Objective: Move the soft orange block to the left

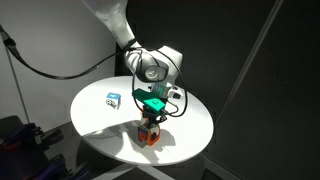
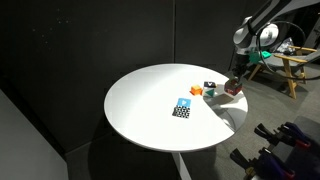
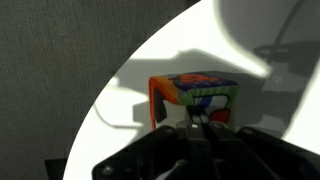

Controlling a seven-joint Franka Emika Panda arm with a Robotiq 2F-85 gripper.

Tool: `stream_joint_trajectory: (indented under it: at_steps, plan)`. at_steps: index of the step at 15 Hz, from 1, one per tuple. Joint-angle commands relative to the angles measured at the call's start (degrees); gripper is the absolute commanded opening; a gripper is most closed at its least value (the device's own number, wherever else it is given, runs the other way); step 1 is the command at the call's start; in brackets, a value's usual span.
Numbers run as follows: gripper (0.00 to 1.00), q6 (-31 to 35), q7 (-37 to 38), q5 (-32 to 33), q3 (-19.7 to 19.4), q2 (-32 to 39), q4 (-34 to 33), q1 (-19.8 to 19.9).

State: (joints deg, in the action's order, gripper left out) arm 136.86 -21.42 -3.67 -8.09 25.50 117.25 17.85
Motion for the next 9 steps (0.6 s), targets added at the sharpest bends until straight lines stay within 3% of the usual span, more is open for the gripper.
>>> stream_joint_trajectory:
  at_steps: [1,9]
  plan:
    - [0.02,-0.99,0.56,0.66,0.56,-4.53,3.83,-0.53]
    - [0.02,-0.98,0.5,1.21,1.06,-10.97,10.94,-3.31]
